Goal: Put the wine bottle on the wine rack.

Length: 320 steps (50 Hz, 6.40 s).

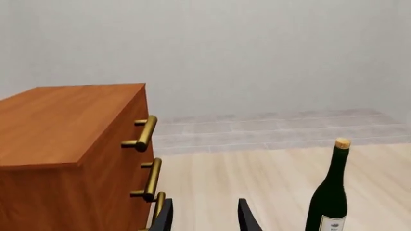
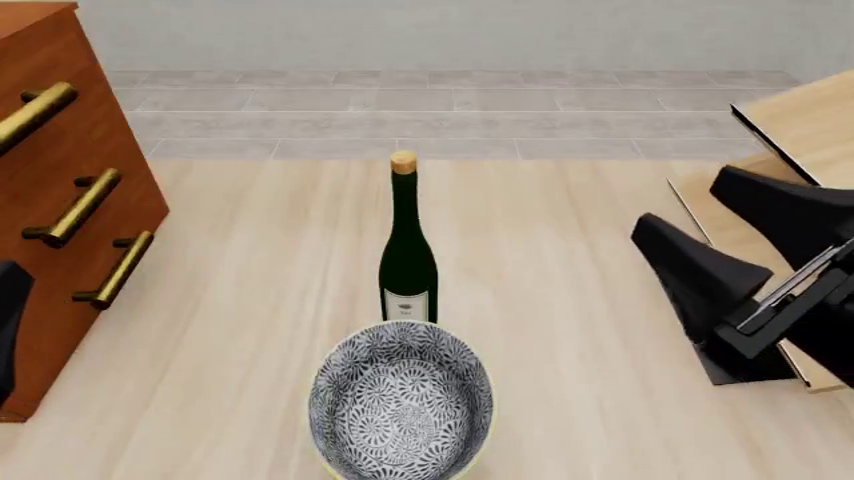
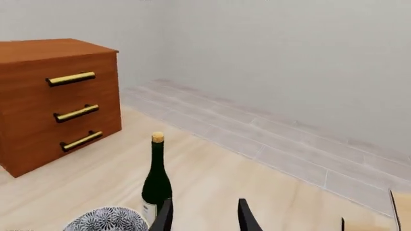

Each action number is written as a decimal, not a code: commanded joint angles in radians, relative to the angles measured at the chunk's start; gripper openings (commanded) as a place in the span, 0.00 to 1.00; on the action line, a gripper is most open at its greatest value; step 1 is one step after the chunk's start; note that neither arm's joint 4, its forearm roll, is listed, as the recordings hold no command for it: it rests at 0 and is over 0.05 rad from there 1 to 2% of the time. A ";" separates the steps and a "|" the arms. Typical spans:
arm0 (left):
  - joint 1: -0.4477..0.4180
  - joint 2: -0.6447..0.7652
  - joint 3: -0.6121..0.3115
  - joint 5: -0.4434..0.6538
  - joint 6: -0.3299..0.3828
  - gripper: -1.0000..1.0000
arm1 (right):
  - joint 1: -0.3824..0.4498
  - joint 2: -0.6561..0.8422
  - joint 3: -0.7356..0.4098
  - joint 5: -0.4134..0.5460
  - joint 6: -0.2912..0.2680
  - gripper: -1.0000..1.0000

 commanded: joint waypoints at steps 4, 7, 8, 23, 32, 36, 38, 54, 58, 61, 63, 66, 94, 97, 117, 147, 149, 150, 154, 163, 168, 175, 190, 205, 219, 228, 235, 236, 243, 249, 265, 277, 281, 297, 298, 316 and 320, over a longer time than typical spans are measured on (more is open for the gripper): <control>-0.008 0.000 -0.025 0.002 -0.001 1.00 | 0.095 0.157 -0.067 -0.078 -0.012 1.00; -0.012 0.000 -0.023 0.002 -0.002 1.00 | 0.106 0.192 -0.080 -0.098 -0.018 1.00; -0.012 0.000 -0.024 0.001 -0.002 1.00 | 0.109 0.204 -0.085 -0.105 -0.021 1.00; -0.009 0.000 -0.051 0.017 0.003 1.00 | 0.139 0.396 -0.149 -0.223 -0.039 1.00; 0.003 0.000 -0.049 0.017 0.006 1.00 | 0.166 0.503 -0.229 -0.248 -0.045 1.00; 0.006 0.000 -0.048 0.018 0.008 1.00 | 0.177 0.550 -0.260 -0.260 -0.038 1.00; 0.009 0.000 -0.041 0.012 0.009 1.00 | 0.180 0.572 -0.281 -0.260 -0.031 1.00; 0.011 0.000 -0.015 -0.011 0.021 1.00 | 0.194 0.738 -0.399 -0.283 0.013 1.00; 0.012 0.000 -0.002 -0.025 0.020 1.00 | 0.202 0.799 -0.429 -0.289 0.037 1.00; 0.012 0.000 0.002 -0.028 0.017 1.00 | 0.212 0.830 -0.441 -0.300 0.047 1.00; 0.015 0.000 0.007 -0.034 0.019 1.00 | 0.212 0.852 -0.448 -0.309 0.043 1.00; 0.018 0.000 0.012 -0.038 0.018 1.00 | 0.211 0.883 -0.461 -0.317 0.044 1.00; 0.053 0.000 0.050 -0.061 -0.008 1.00 | 0.213 1.097 -0.579 -0.353 0.035 1.00; 0.056 0.000 0.051 -0.062 -0.010 1.00 | 0.210 1.109 -0.586 -0.356 0.033 1.00; 0.067 0.000 0.054 -0.066 -0.013 1.00 | 0.192 1.148 -0.604 -0.356 0.029 1.00; 0.067 0.000 0.047 -0.060 -0.010 1.00 | 0.182 1.116 -0.597 -0.353 0.022 0.00; 0.068 0.000 0.046 -0.060 -0.011 1.00 | 0.183 1.115 -0.597 -0.356 0.016 0.00; 0.068 0.000 0.046 -0.060 -0.011 1.00 | 0.183 1.113 -0.597 -0.356 0.015 0.00; 0.068 0.000 0.046 -0.060 -0.011 1.00 | 0.186 1.094 -0.598 -0.349 0.014 0.00; 0.068 0.000 0.044 -0.061 -0.009 1.00 | 0.183 1.043 -0.600 -0.347 0.006 0.00; 0.071 0.000 0.042 -0.061 -0.008 1.00 | 0.181 1.024 -0.595 -0.357 -0.001 0.00; 0.072 0.000 0.038 -0.061 -0.009 1.00 | 0.162 0.985 -0.578 -0.377 -0.011 0.00; 0.067 0.000 0.030 -0.062 -0.004 1.00 | 0.038 0.851 -0.587 -0.289 -0.008 0.00; 0.062 0.000 0.034 -0.072 -0.014 1.00 | -0.112 0.701 -0.649 -0.120 0.088 0.00; 0.062 0.000 0.043 -0.085 -0.026 1.00 | -0.221 0.633 -0.757 0.107 0.277 0.00; 0.057 0.000 0.047 -0.093 -0.034 1.00 | -0.317 0.628 -0.845 0.290 0.467 0.00; 0.053 0.000 0.049 -0.100 -0.038 1.00 | -0.381 0.604 -0.898 0.400 0.531 0.00; 0.053 0.000 0.049 -0.100 -0.039 1.00 | -0.390 0.600 -0.906 0.413 0.533 0.00; 0.051 0.000 0.050 -0.105 -0.044 1.00 | -0.478 0.556 -0.947 0.482 0.548 0.00; 0.047 0.000 0.049 -0.109 -0.046 1.00 | -0.522 0.542 -0.960 0.522 0.556 0.00; 0.024 0.000 0.041 -0.110 -0.047 1.00 | -0.674 0.519 -0.978 0.587 0.574 0.00; 0.011 0.000 0.050 -0.118 -0.046 1.00 | -0.770 0.509 -0.933 0.577 0.589 0.00; 0.008 0.000 0.054 -0.120 -0.046 1.00 | -0.793 0.514 -0.929 0.575 0.595 0.00; 0.003 0.000 0.066 -0.126 -0.048 1.00 | -0.866 0.504 -0.915 0.587 0.608 0.00; 0.001 0.000 0.067 -0.127 -0.048 1.00 | -0.870 0.503 -0.912 0.587 0.611 0.00; -0.012 0.000 0.061 -0.124 -0.044 1.00 | -0.968 0.516 -0.967 0.625 0.623 0.00; -0.014 0.000 0.061 -0.124 -0.044 1.00 | -0.983 0.517 -0.982 0.635 0.625 0.00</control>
